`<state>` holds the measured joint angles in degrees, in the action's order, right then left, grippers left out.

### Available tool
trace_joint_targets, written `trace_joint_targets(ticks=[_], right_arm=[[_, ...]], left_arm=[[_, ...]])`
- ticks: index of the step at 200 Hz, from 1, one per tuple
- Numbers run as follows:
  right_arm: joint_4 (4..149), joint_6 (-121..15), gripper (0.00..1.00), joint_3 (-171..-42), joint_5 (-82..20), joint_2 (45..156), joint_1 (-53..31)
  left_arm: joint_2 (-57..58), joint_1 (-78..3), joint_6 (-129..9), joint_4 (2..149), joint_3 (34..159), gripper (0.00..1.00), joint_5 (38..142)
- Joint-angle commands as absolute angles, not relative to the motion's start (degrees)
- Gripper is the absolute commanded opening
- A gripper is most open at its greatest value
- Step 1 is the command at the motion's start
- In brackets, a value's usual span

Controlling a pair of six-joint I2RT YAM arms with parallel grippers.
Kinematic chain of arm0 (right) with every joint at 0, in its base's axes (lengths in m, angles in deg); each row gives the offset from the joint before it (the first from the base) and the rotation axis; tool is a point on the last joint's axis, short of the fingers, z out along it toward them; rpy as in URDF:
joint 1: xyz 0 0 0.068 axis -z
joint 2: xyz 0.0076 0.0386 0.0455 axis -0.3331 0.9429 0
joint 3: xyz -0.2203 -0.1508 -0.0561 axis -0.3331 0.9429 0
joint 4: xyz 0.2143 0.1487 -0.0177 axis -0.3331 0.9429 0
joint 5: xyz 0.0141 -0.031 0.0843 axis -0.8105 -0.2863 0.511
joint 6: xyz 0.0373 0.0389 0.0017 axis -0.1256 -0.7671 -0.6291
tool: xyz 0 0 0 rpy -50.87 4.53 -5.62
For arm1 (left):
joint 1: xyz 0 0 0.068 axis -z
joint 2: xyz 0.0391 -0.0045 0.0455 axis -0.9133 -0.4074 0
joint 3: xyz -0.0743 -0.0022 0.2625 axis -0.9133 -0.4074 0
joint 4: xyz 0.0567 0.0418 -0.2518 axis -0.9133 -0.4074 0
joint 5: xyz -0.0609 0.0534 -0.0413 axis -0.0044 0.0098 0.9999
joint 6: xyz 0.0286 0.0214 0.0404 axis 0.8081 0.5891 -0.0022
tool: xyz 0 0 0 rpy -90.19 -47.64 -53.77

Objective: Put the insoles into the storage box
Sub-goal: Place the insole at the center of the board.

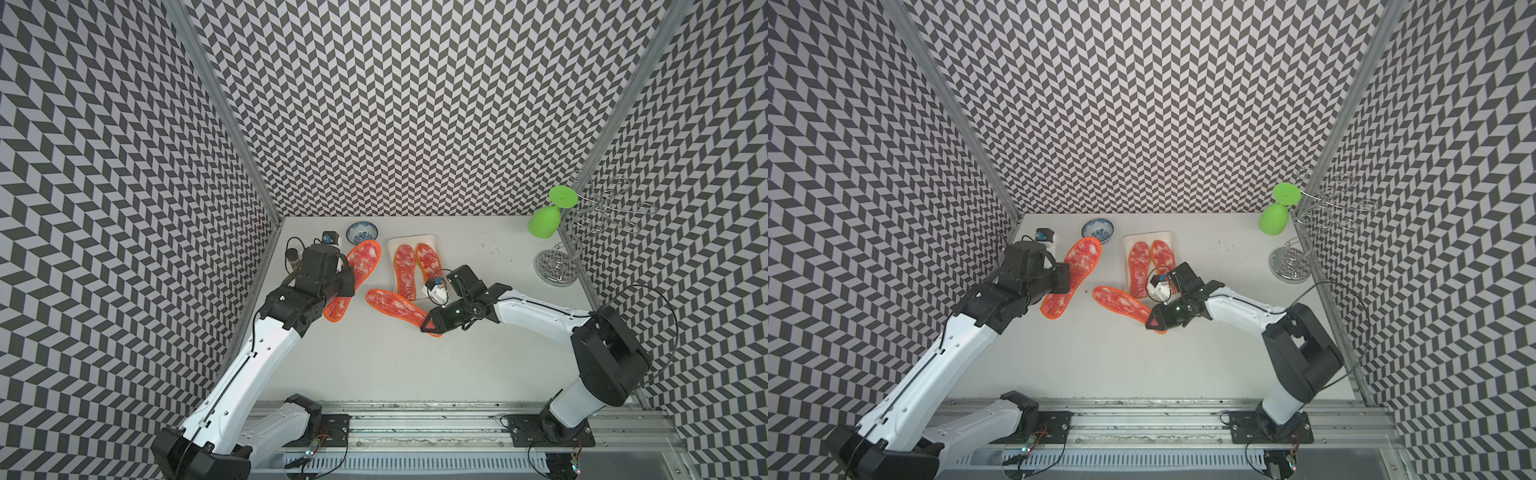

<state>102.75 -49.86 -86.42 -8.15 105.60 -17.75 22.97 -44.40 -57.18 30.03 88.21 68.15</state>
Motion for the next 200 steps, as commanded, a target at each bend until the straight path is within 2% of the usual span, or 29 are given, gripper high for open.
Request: trace_joint_targets(ticks=[1, 13, 53, 71, 118, 142, 200], right_arm=[[105.4, -46.3, 0.43, -86.6, -12.9, 104.0, -17.5], [105.8, -46.6, 0.52, -87.7, -13.6, 103.7, -17.5], [104.8, -50.9, 0.57, -95.2, -13.0, 99.9, -17.5], [98.6, -56.8, 0.59, -97.4, -12.1, 98.1, -17.5], [66.1, -81.8, 0.57, -94.0, -5.4, 98.9, -17.7], [65.2, -81.8, 0.56, -97.3, -6.0, 101.4, -18.7], [56.9, -86.6, 0.5, -95.5, -4.4, 105.1, -22.4]], left_arm=[[22.9, -45.3, -58.9, 32.1, 89.4, 0.02, 73.1], [22.7, -45.5, -60.8, 32.9, 88.7, 0.02, 74.9], [22.2, -45.4, -68.6, 34.6, 86.4, 0.02, 77.9], [22.4, -45.3, -71.8, 36.0, 85.1, 0.02, 79.7], [22.8, -42.8, -80.6, 37.1, 85.3, 0.03, 78.6], [22.8, -41.0, -84.6, 37.2, 85.2, 0.04, 76.9], [25.2, -37.5, -96.4, 40.0, 82.5, 0.05, 70.5]])
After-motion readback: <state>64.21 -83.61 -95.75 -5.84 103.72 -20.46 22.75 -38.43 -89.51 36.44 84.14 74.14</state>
